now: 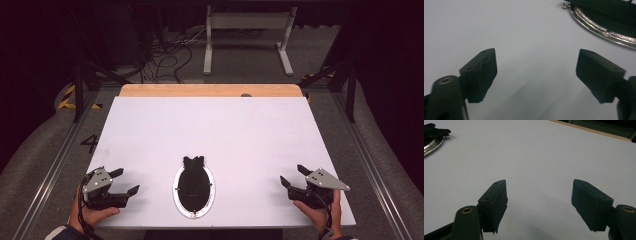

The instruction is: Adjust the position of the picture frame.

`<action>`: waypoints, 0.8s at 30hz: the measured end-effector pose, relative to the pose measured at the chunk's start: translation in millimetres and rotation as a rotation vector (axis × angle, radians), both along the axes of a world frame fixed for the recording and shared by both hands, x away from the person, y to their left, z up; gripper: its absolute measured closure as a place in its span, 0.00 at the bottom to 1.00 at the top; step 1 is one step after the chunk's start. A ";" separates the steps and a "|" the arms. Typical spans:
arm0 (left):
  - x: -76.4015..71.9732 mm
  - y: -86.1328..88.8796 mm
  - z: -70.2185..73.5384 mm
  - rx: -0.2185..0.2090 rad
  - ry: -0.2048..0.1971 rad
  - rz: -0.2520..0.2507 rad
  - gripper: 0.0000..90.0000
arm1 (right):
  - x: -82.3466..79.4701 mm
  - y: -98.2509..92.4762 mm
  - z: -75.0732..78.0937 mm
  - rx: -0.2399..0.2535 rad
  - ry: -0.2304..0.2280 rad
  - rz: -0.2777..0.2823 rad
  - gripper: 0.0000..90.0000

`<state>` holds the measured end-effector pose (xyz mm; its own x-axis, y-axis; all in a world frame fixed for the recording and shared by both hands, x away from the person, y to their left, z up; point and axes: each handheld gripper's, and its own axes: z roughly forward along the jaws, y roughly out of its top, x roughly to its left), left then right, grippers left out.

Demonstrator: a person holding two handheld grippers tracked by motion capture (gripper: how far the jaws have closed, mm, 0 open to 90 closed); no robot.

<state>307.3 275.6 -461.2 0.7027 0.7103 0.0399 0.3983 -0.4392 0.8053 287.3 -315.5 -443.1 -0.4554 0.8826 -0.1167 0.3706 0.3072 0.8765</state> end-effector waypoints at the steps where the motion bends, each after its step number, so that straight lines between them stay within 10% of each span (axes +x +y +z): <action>1: -0.9 -1.9 -0.8 0.019 -0.001 -0.006 0.29 | 0.3 -0.2 -0.3 0.003 0.003 -0.001 0.33; 14: -1.2 -16.4 -0.5 0.057 0.037 -0.150 0.81 | 8.0 7.0 -4.6 0.035 0.064 0.008 0.63; 24: 21.4 -47.5 0.6 0.120 0.092 -0.235 1.00 | 10.8 52.4 -4.7 0.062 0.147 0.168 0.97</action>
